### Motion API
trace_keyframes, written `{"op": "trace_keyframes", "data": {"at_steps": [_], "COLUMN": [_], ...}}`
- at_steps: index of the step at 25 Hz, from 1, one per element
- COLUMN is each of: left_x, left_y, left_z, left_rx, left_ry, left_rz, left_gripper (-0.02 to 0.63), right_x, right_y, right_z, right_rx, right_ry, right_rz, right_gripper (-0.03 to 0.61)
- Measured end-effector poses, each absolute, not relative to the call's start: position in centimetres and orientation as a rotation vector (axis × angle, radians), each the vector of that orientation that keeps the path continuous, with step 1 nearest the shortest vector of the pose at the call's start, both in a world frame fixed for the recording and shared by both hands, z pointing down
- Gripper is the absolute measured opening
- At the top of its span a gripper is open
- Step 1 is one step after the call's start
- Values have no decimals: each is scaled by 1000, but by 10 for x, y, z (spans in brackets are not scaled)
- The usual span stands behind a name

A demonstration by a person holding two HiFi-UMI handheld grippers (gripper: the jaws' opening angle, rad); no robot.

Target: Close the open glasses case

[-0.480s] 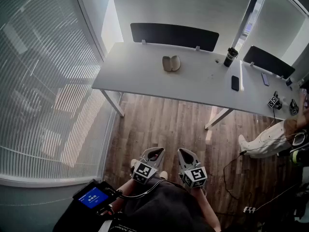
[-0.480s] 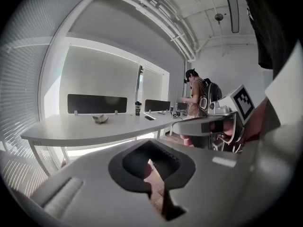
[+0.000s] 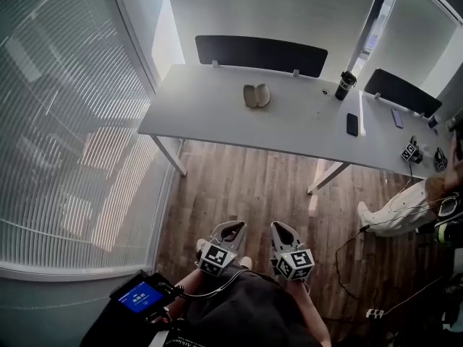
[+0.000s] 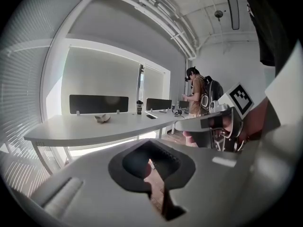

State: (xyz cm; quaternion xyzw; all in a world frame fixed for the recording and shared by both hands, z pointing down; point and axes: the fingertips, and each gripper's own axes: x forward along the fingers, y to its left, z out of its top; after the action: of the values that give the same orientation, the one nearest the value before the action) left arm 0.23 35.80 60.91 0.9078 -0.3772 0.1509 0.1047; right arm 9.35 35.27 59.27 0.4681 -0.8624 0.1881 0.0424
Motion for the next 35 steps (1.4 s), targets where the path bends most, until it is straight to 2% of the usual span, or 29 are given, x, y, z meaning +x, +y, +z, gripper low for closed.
{"op": "trace_keyframes", "data": {"at_steps": [35], "left_x": [3], "left_y": [359], "left_z": [617], "left_rx": [2681], "left_ry": [-1113], "left_rz": [496], "left_gripper": [6], "right_x": [100], "right_y": [353], "right_z": [598], "right_rx": [1441], "right_ry": [-2614], "right_rz": [612], "right_gripper": [5]}}
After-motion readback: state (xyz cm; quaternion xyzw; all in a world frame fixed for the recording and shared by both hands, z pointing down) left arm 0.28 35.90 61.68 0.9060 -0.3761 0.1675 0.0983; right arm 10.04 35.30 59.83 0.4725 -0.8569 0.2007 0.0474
